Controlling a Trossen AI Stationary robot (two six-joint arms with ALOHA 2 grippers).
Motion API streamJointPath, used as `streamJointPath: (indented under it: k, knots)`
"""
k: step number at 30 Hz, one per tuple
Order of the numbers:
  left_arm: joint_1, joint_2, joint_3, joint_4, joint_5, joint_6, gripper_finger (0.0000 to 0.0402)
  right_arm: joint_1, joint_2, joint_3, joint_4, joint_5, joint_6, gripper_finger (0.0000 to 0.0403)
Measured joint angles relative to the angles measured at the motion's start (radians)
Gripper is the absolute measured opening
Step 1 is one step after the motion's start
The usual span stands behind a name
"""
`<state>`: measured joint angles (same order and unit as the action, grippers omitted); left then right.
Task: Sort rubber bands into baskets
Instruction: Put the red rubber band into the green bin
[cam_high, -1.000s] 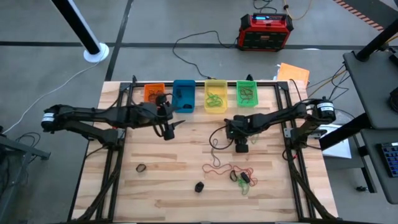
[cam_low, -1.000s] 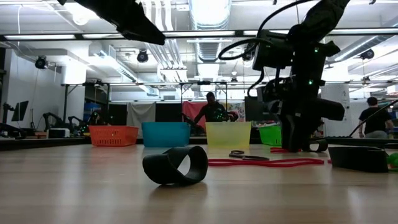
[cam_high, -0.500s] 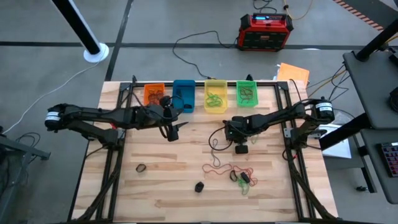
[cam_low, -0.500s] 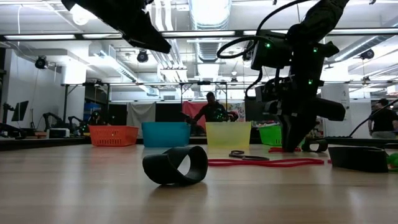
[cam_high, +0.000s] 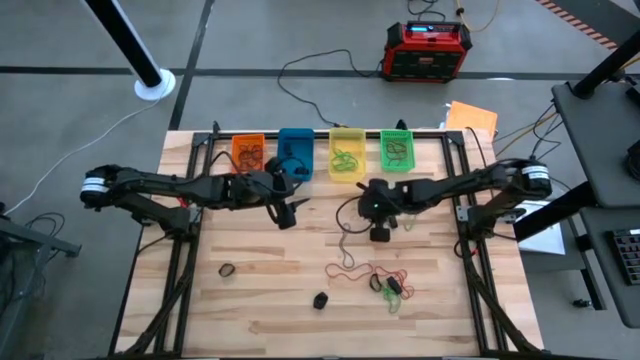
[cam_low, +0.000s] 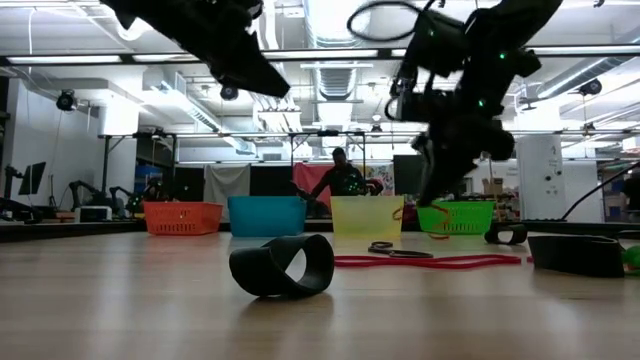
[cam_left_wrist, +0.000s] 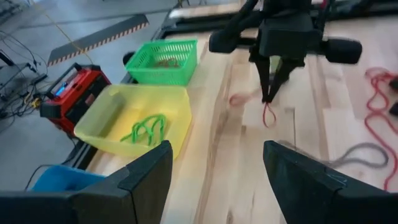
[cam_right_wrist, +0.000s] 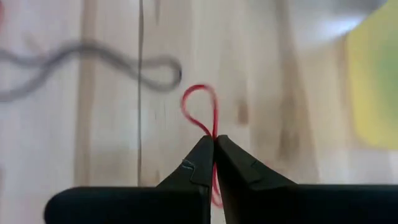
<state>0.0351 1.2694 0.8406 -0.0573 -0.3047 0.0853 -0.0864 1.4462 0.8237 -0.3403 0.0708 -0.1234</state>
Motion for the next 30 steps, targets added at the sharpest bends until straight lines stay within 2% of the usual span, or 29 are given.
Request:
streamJointPath:
  k: [7, 14, 17, 19, 22, 27, 28, 30]
  knots:
    - [-0.005, -0.013, 0.0, 0.072, 0.0, -0.001, 0.0235, -0.009, -0.123, -0.061, 0.27, -0.001, -0.027, 0.0008]
    - [-0.021, -0.045, 0.0, 0.089, 0.0, -0.024, 0.0235, -0.047, -0.197, -0.16, 0.68, 0.002, -0.035, 0.0008]
    - [-0.029, -0.045, -0.001, 0.1, 0.001, -0.025, 0.0235, -0.063, -0.199, -0.191, 0.84, 0.054, -0.045, 0.0008]
    - [-0.031, -0.039, -0.001, 0.131, 0.002, -0.04, 0.0235, -0.072, -0.192, -0.193, 0.901, 0.161, -0.049, 0.0008]
    - [-0.035, -0.038, -0.001, 0.125, 0.001, -0.05, 0.0235, -0.084, -0.179, -0.194, 0.943, 0.377, -0.069, 0.0008]
    - [-0.042, -0.038, -0.001, 0.123, 0.002, -0.053, 0.0235, -0.106, -0.18, -0.194, 0.917, 0.859, -0.052, 0.0008]
    - [-0.041, -0.038, -0.001, 0.12, 0.001, -0.056, 0.0235, -0.118, -0.18, -0.195, 0.895, 0.911, -0.05, 0.0008]
    - [-0.041, -0.038, -0.001, 0.11, 0.001, -0.063, 0.0235, -0.152, -0.18, -0.195, 0.845, 0.94, -0.014, 0.0008]
